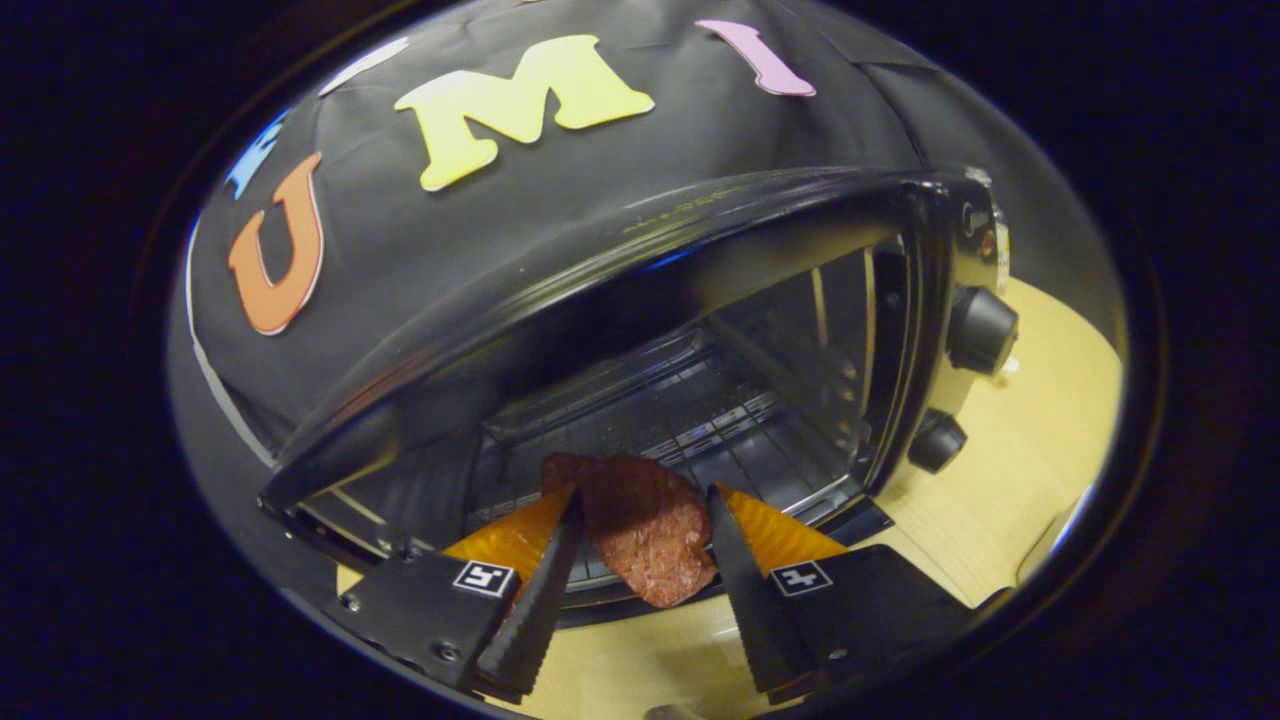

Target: Open the toaster oven, put the food inside, and close the toaster oven door.

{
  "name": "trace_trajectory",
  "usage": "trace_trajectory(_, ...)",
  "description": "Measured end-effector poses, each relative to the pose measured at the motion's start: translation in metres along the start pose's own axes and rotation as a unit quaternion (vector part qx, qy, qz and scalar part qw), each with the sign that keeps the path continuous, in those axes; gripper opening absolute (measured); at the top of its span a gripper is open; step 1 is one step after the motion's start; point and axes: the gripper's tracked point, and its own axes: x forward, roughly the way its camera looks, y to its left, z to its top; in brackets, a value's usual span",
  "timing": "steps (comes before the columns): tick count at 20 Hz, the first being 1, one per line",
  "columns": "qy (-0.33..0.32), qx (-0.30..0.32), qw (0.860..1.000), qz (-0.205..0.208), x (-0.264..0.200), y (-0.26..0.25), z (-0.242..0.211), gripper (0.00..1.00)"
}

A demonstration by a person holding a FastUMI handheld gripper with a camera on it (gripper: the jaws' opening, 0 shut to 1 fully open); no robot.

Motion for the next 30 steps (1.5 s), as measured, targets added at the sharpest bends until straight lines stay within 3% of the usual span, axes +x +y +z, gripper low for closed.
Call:
trace_trajectory(4, -0.017, -0.04, 0.999, 0.005, -0.014, 0.001, 0.009, 0.81)
trace_trajectory(6, -0.02, -0.058, 0.998, 0.014, -0.026, 0.002, 0.011, 0.9)
trace_trajectory(16, -0.013, -0.146, 0.988, 0.049, -0.115, -0.03, 0.02, 0.9)
trace_trajectory(20, 0.003, -0.19, 0.98, 0.056, -0.164, -0.054, 0.006, 0.96)
trace_trajectory(30, 0.076, -0.236, 0.967, 0.052, -0.248, -0.128, -0.053, 0.96)
